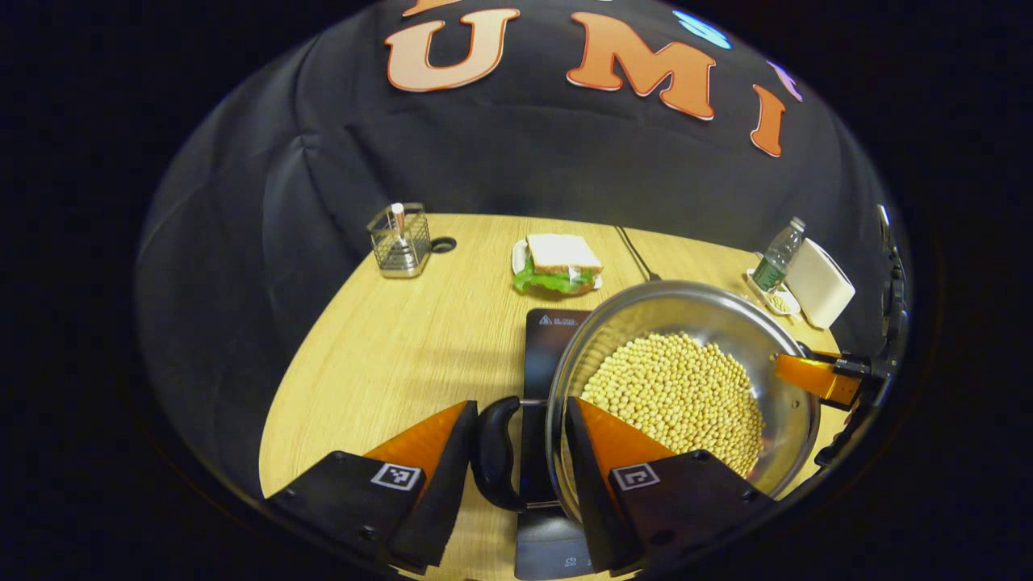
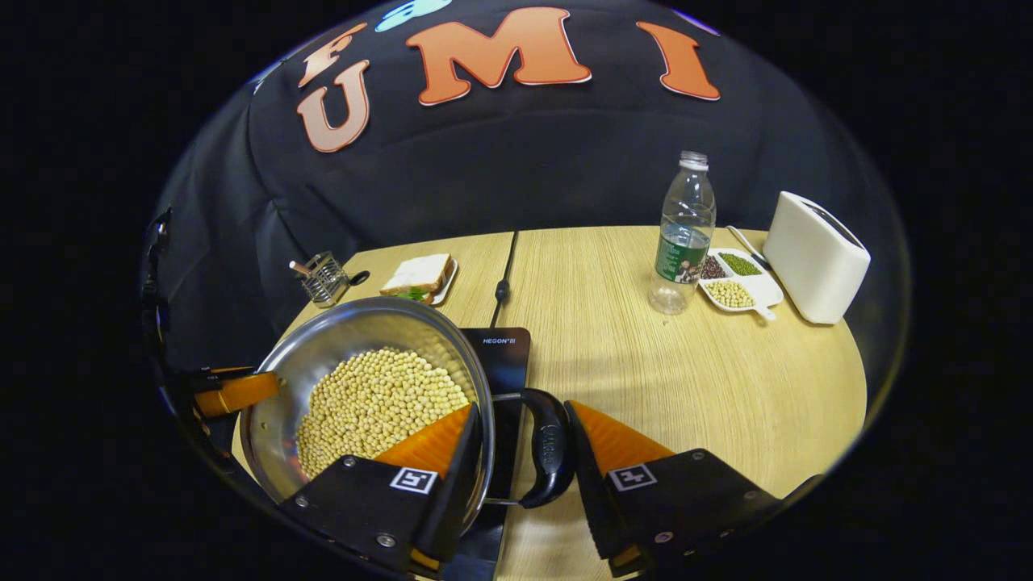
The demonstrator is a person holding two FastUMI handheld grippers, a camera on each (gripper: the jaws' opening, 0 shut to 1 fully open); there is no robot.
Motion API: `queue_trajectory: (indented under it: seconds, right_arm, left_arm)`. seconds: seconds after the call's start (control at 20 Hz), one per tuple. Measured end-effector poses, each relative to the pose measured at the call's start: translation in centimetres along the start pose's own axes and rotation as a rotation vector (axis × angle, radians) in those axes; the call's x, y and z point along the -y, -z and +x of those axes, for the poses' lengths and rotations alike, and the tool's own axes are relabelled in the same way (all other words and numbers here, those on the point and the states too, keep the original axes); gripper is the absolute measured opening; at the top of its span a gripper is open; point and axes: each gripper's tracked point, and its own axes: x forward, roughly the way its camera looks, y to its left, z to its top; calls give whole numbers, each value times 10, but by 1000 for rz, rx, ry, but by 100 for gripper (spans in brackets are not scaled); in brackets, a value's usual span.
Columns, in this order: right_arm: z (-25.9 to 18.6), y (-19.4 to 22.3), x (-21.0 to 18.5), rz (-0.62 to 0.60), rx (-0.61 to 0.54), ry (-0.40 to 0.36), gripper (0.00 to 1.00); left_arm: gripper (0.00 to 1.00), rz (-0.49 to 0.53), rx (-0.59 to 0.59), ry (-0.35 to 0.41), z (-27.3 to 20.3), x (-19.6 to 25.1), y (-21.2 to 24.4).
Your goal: First push the handle of the pot to place it horizontally, then grasp the pot with both hands and set it on the induction cooktop.
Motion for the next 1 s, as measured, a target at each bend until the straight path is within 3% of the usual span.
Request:
queue_trajectory:
  seconds: [0.05, 0.2, 0.25, 0.3, 0.45, 0.6, 0.75, 1.0]
  right_arm:
    - [-6, -8, 0, 3, 29, -7, 65]
    - [-29, -41, 15, -25, 148, 25, 92]
    - [-39, -55, 21, -36, 194, 40, 94]
    - [-54, -70, 27, -45, 240, 54, 94]
    - [-120, -113, 44, -63, 367, 79, 94]
    - [-187, -150, 66, -98, 493, 113, 93]
    - [-251, -172, 78, -112, 609, 126, 93]
    - [-310, -183, 101, -109, 697, 146, 94]
  left_arm:
    - [77, -1, 44, 7, -18, 6, -18]
    - [100, -10, 192, 33, -78, 23, -71]
    - [100, -12, 244, 42, -95, 30, -88]
    - [96, -6, 296, 45, -114, 34, -106]
    - [100, -2, 426, 16, -174, 39, -155]
    - [98, -11, 528, -33, -229, 36, -189]
    - [96, -17, 636, -82, -280, 23, -222]
    - [99, -91, 734, -85, -344, 17, -239]
